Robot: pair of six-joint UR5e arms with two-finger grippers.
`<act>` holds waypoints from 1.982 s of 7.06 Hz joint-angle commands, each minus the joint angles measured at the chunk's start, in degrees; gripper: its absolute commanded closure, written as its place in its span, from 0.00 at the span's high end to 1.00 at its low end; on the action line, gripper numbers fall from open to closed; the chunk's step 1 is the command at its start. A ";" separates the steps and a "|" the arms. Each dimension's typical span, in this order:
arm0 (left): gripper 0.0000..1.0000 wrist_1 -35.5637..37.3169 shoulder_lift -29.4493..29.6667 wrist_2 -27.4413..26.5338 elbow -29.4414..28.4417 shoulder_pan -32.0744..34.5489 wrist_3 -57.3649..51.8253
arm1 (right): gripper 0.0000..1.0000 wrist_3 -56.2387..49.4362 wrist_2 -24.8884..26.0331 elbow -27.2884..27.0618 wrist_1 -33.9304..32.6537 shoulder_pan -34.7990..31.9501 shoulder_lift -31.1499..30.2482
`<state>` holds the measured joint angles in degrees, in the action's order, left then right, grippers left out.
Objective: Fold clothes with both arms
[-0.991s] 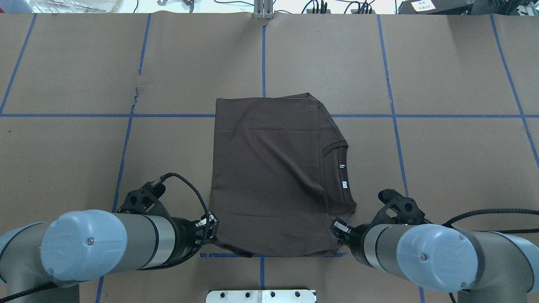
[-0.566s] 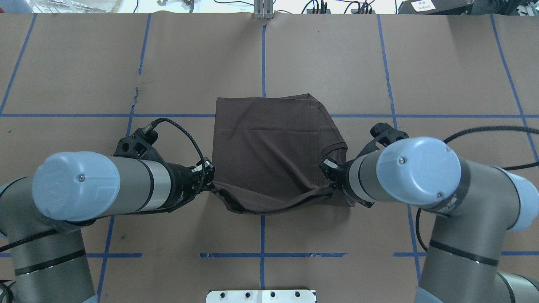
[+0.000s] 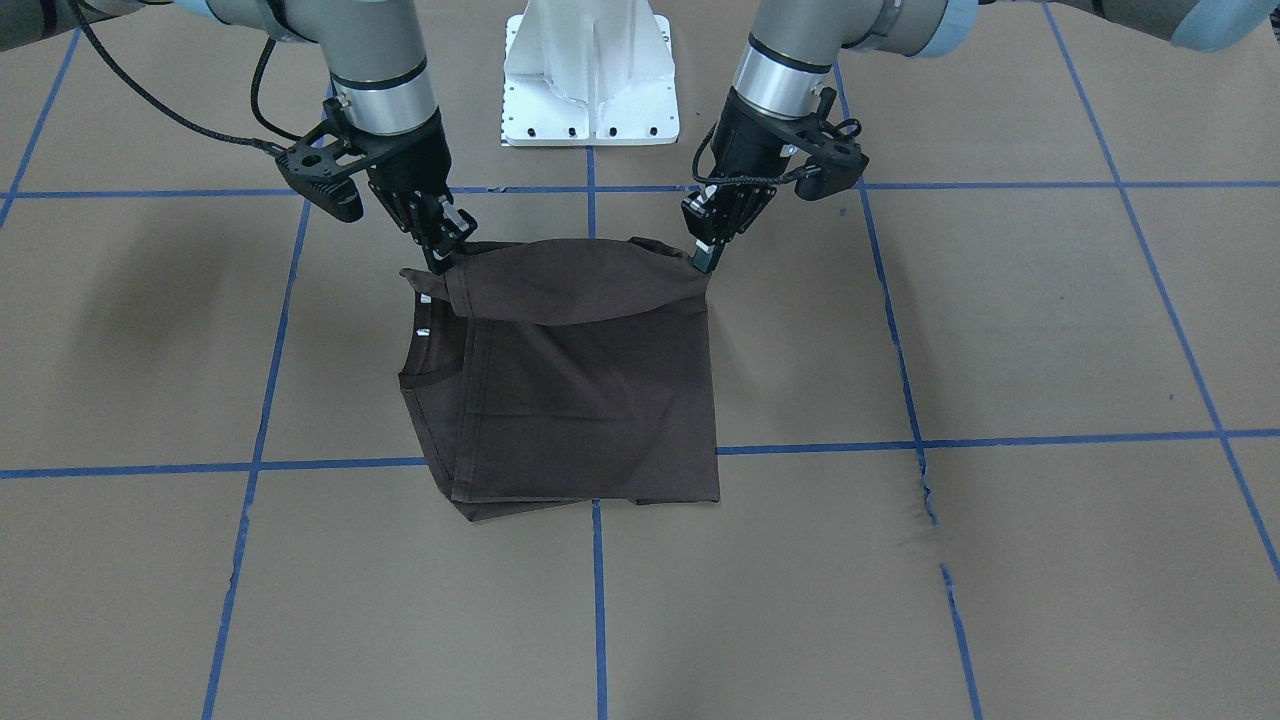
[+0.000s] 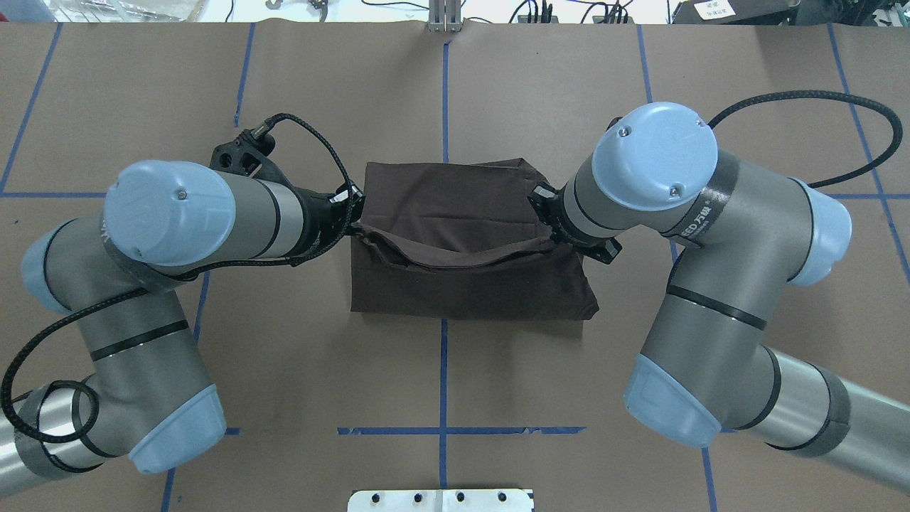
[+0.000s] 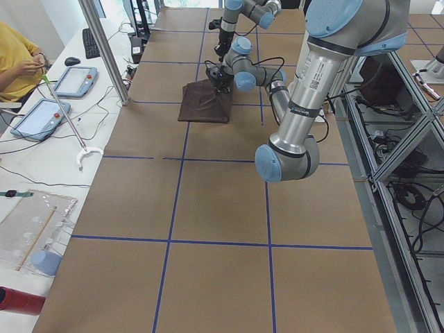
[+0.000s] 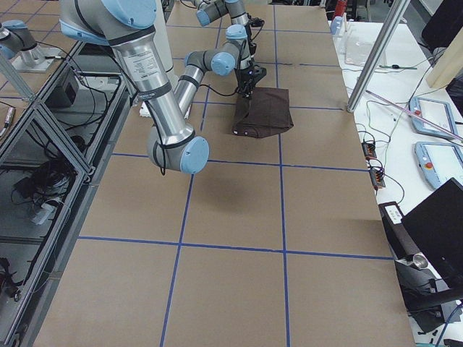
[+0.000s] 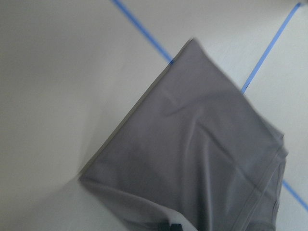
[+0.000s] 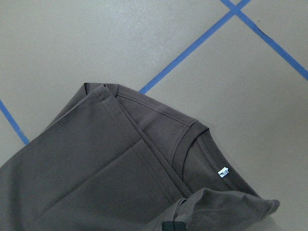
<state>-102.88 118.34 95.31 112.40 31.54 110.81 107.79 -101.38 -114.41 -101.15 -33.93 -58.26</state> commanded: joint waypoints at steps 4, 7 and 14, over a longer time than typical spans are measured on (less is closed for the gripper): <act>0.00 -4.49 3.57 -0.39 -8.57 2.21 -0.60 | 0.00 -5.55 -0.05 5.57 0.43 -2.54 2.70; 0.26 -13.72 6.89 -1.26 -24.10 6.31 -9.87 | 0.33 -12.82 -0.48 29.56 20.06 -6.48 8.82; 1.00 -23.59 2.04 9.86 -24.29 16.61 -27.76 | 1.00 -46.56 -19.73 42.54 28.47 -27.74 7.93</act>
<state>-126.53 124.78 101.39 83.55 46.26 90.71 67.07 -120.17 -69.53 -72.52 -58.73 -46.76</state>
